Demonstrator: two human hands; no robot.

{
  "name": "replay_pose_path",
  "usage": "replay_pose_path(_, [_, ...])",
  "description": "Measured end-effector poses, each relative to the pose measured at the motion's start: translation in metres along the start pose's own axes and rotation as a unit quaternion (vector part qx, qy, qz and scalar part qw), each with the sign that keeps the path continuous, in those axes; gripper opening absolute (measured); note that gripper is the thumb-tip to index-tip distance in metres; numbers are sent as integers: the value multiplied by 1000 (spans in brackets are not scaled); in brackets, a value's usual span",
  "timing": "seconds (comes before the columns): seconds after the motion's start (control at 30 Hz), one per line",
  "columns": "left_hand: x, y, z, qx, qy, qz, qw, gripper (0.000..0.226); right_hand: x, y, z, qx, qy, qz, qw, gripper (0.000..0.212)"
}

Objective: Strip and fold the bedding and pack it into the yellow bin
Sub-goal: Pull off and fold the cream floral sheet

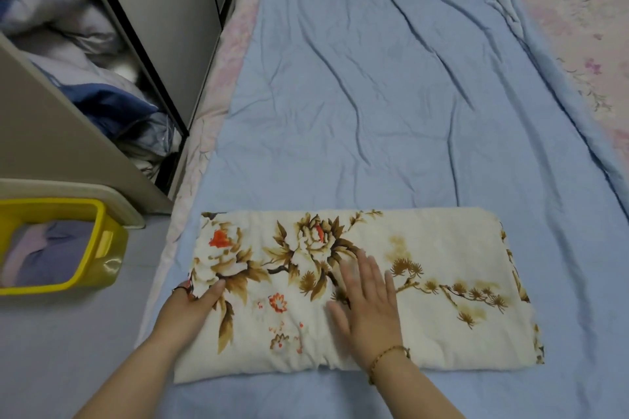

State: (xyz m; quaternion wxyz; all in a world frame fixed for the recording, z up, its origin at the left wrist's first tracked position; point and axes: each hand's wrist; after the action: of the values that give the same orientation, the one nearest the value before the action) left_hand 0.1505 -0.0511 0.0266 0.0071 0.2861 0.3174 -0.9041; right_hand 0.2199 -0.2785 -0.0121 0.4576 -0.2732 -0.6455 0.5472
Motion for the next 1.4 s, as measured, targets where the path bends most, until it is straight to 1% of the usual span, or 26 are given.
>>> replay_pose_path(0.07, [-3,2,-8,2,-3,23,1000,39,28,16,-27,5,2,-26,1000,61])
replay_pose_path(0.17, [0,4,-21,13,-16,38,999,36,48,52,-42,44,-7,-12,999,60])
replay_pose_path(0.27, [0,2,-31,40,-12,52,998,23,40,83,-46,52,-8,-5,999,61])
replay_pose_path(0.37, [1,-1,-33,81,-26,87,993,10,39,94,-48,76,-15,-7,997,62])
replay_pose_path(0.43, [2,-4,-33,130,-38,122,983,10,39,93,-47,126,2,0,992,64])
replay_pose_path(0.47, [4,-7,-31,162,-46,135,976,17,39,87,-50,151,9,-1,988,67])
replay_pose_path(0.53, [6,-9,-29,221,-75,174,957,38,43,73,-56,190,-15,24,981,77])
replay_pose_path(0.6, [3,-12,-24,235,-96,211,944,35,46,47,-60,313,11,-16,950,69])
replay_pose_path(0.63, [0,-13,-19,239,-90,224,940,32,50,34,-64,338,44,-60,938,66])
replay_pose_path(0.67, [-6,-14,-13,250,-69,237,936,35,53,20,-66,326,83,-143,931,63])
replay_pose_path(0.7, [-14,-15,-4,269,-40,249,930,50,58,1,-65,290,129,-259,912,56])
replay_pose_path(0.73, [-24,-14,4,288,-10,258,922,70,61,-21,-62,240,180,-370,879,45])
replay_pose_path(0.77, [-34,-13,11,307,16,272,912,85,65,-41,-59,205,213,-460,837,33])
replay_pose_path(0.8, [-47,-10,22,322,44,284,902,89,66,-62,-53,174,229,-536,794,23])
replay_pose_path(0.83, [-58,-9,29,335,70,294,892,83,67,-76,-50,159,220,-577,770,16])
replay_pose_path(0.87, [-71,-3,40,340,95,293,889,75,62,-91,-44,153,203,-598,760,17])
replay_pose_path(0.93, [-97,16,63,336,123,283,890,48,46,-113,-35,143,194,-624,743,29])
replay_pose_path(1.0, [-118,44,89,335,131,287,888,21,24,-131,-31,130,195,-639,733,17])
replay_pose_path(1.03, [-126,60,101,339,132,291,885,20,12,-138,-30,119,197,-639,734,13])
replay_pose_path(1.1, [-135,94,116,365,130,304,870,25,-19,-151,-27,107,198,-629,744,12])
replay_pose_path(1.17, [-142,120,124,382,139,286,868,26,-51,-160,-24,105,222,-607,756,11])
replay_pose_path(1.23, [-145,140,127,349,158,238,893,28,-84,-165,-23,89,273,-551,783,24])
replay_pose_path(1.27, [-143,147,126,303,178,204,914,30,-99,-166,-23,75,295,-527,793,23])
replay_pose_path(1.33, [-136,155,118,138,241,119,953,27,-125,-168,-25,58,326,-507,796,24])
replay_pose_path(1.37, [-131,162,111,63,267,50,960,33,-140,-166,-26,57,333,-501,797,27])
replay_pose_path(1.4, [-125,164,105,18,289,-28,957,53,-153,-162,-26,60,335,-492,802,30])
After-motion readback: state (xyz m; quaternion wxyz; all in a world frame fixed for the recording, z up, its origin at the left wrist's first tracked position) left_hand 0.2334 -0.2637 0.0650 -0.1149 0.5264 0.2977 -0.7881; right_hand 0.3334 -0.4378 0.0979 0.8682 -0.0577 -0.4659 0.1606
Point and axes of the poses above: each hand's wrist, its own z-axis away from the middle knuckle, its own y-axis out of the palm, x = y × z, and after that the axes turned 8 degrees about -z, right-handed
